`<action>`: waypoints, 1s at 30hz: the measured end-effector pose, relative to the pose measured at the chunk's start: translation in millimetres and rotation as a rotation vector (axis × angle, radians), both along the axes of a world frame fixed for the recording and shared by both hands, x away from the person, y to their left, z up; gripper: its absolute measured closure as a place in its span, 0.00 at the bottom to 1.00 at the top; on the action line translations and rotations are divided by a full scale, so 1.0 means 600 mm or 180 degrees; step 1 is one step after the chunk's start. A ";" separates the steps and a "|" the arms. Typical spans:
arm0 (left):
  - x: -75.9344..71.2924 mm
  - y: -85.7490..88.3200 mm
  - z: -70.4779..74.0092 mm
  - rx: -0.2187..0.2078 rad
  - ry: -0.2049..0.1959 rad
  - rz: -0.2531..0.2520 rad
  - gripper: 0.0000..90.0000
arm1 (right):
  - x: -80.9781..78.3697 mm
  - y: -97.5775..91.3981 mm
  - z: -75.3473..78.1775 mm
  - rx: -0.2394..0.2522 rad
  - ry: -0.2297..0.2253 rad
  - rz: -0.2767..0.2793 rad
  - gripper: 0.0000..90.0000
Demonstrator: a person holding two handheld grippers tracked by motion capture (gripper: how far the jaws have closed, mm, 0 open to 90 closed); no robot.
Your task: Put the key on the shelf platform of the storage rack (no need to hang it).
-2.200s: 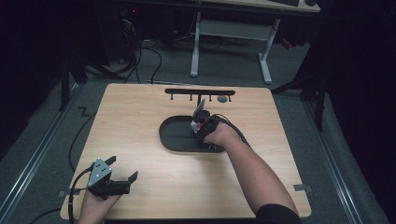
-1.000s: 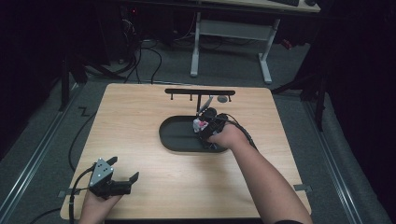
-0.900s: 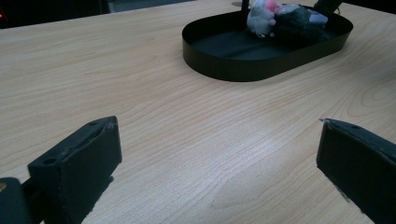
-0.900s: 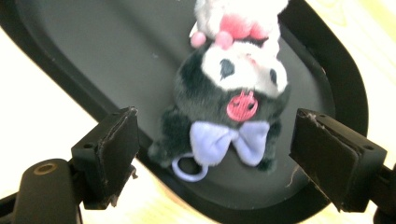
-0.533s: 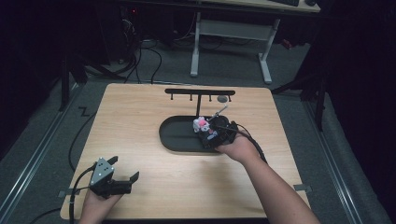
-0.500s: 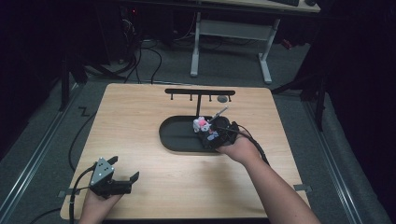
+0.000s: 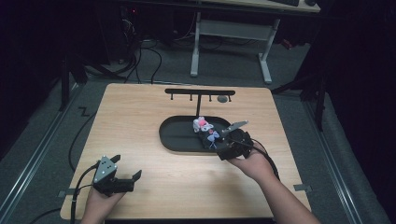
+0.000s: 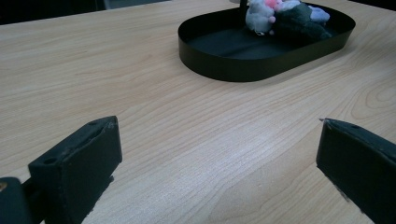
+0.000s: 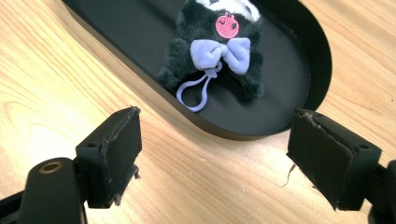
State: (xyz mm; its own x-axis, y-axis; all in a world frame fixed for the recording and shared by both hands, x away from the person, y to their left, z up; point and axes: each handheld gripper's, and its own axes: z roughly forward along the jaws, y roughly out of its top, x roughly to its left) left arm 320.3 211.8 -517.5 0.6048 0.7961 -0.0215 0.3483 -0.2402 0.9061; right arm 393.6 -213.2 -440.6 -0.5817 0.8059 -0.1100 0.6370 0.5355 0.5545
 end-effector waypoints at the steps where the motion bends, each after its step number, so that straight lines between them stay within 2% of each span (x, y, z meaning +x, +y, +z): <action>1: 0.000 -0.001 0.000 -0.0002 -0.0004 0.0003 0.01 | -0.006 -0.006 -0.001 0.0046 -0.0039 -0.0005 0.20; 3: -0.001 -0.002 0.000 0.0005 -0.0011 0.0005 0.01 | -0.018 -0.016 -0.005 0.0129 -0.0126 -0.0018 0.20; 6: 0.000 -0.002 -0.001 0.0037 -0.0012 0.0022 0.01 | -0.037 -0.032 -0.014 0.0260 -0.0177 -0.0039 0.20; 7: 0.000 -0.002 -0.001 0.0037 -0.0012 0.0022 0.01 | -0.037 -0.032 -0.014 0.0260 -0.0177 -0.0039 0.20; 8: 0.002 -0.002 -0.003 0.0063 -0.0005 0.0042 0.01 | -0.050 -0.044 -0.020 0.0364 -0.0231 -0.0056 0.20; 10: 0.002 -0.001 -0.004 0.0083 0.0011 0.0063 0.01 | -0.063 -0.055 -0.026 0.0415 -0.0322 -0.0071 0.19; 11: 0.002 -0.001 -0.004 0.0083 0.0011 0.0063 0.01 | -0.063 -0.055 -0.026 0.0415 -0.0322 -0.0071 0.19; 12: 0.002 0.000 -0.006 0.0059 0.0029 0.0078 0.01 | -0.077 -0.067 -0.033 0.0458 -0.0408 -0.0107 0.18; 15: 0.000 0.001 -0.007 -0.0031 0.0049 0.0088 0.01 | -0.099 -0.083 -0.046 0.0461 -0.0568 -0.0134 0.17; 18: -0.007 0.000 -0.006 -0.0034 0.0069 0.0151 0.01 | -0.126 -0.102 -0.061 0.0608 -0.0809 -0.0265 0.15; 19: -0.007 0.000 -0.006 -0.0034 0.0069 0.0151 0.01 | -0.126 -0.102 -0.061 0.0608 -0.0809 -0.0265 0.15; 20: -0.012 -0.001 -0.004 -0.0034 0.0053 0.0186 0.01 | -0.148 -0.115 -0.072 0.0718 -0.1020 -0.0404 0.13; 22: -0.014 -0.001 -0.002 -0.0011 0.0033 0.0207 0.01 | -0.175 -0.127 -0.086 0.0858 -0.1273 -0.0577 0.14; 23: -0.014 -0.001 -0.002 -0.0011 0.0033 0.0207 0.01 | -0.175 -0.127 -0.086 0.0858 -0.1273 -0.0577 0.14; 24: -0.016 -0.002 0.000 -0.0007 0.0021 0.0219 0.01 | -0.188 -0.128 -0.085 0.0808 -0.1295 -0.0450 0.13; 25: -0.017 -0.004 0.001 0.0013 0.0011 0.0220 0.01 | -0.191 -0.129 -0.086 0.0790 -0.1358 -0.0447 0.13; 26: -0.017 -0.004 0.001 0.0013 0.0011 0.0220 0.01 | -0.191 -0.129 -0.086 0.0790 -0.1358 -0.0447 0.13; 27: -0.019 -0.006 0.002 0.0027 0.0002 0.0218 0.01 | -0.188 -0.132 -0.088 0.0945 -0.1274 -0.0460 0.13; 29: -0.020 -0.008 0.002 0.0041 0.0004 0.0209 0.01 | -0.185 -0.131 -0.091 0.0964 -0.1248 -0.0467 0.13; 30: -0.023 -0.010 0.001 0.0089 -0.0005 0.0165 0.01 | -0.184 -0.129 -0.096 0.0912 -0.1200 -0.0436 0.13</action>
State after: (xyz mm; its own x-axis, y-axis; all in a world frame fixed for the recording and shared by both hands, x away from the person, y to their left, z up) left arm 306.7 205.8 -516.7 0.5628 0.8266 0.0022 0.3596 -0.2472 0.8998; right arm 283.1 -290.4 -498.4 -0.4307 0.9008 -0.0552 0.4176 0.2531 0.8727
